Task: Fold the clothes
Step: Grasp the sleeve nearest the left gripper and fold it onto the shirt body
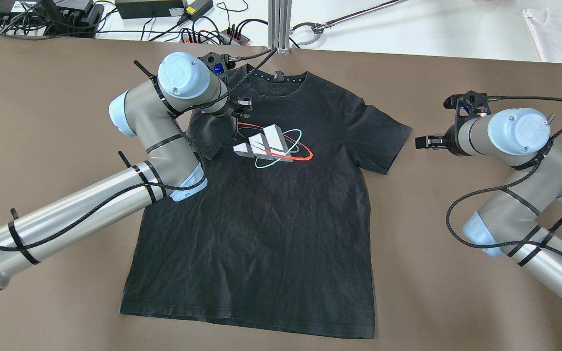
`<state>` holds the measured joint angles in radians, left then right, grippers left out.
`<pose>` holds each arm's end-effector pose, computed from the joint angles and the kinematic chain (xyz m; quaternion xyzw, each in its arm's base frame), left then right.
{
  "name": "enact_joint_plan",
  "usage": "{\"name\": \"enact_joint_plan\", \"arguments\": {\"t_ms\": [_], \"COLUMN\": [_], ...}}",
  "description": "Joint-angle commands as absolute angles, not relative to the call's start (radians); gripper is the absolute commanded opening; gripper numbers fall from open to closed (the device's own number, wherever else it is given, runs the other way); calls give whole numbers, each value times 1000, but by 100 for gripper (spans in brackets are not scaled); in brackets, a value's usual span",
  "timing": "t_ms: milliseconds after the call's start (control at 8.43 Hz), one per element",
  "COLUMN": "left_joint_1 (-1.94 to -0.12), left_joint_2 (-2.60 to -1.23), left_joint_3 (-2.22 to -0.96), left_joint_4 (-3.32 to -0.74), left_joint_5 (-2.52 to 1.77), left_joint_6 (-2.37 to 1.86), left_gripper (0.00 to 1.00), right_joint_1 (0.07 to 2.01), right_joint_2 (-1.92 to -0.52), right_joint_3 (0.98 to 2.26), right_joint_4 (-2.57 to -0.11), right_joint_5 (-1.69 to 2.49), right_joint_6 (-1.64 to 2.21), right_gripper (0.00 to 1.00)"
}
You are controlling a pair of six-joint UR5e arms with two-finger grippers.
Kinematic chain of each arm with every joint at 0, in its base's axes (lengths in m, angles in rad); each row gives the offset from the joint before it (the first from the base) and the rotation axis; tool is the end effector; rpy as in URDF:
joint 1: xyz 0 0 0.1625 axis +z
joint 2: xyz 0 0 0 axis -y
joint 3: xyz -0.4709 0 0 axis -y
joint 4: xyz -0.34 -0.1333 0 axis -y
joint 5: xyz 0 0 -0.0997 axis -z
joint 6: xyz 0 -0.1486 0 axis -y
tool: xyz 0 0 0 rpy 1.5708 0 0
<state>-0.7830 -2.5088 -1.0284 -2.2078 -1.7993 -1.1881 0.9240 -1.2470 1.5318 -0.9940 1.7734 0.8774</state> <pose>0.5456 -0.6835 0.2985 0.1872 0.4640 -0.1166 0.8579 -0.3101 -0.5822 0.5325 0.2371 -0.3533 0.0620 0.9028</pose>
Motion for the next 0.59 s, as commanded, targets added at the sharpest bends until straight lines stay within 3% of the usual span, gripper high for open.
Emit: {"name": "enact_joint_plan", "arguments": {"t_ms": [0,237,474], "left_joint_1": [-766,-765,-762], "left_joint_2": [-2508,-2511,-2511], "left_joint_3": [-1012,-1017,-1017], "left_joint_4": [-2224,-2235,-2237], "left_joint_5": [-1754,-1741,-1740], "left_joint_6": [-1192,-1206,-1206], "left_gripper": [99,100,100], "right_joint_1": [922,922,922], "right_joint_2": [-1244,-1180,-1079], "right_joint_3": [1523,1446,1222], "right_joint_4": [-994,-951,-721], "right_joint_5": [1772,1776,1792], "right_joint_6": [877,987,1139], "right_gripper": [94,92,89]}}
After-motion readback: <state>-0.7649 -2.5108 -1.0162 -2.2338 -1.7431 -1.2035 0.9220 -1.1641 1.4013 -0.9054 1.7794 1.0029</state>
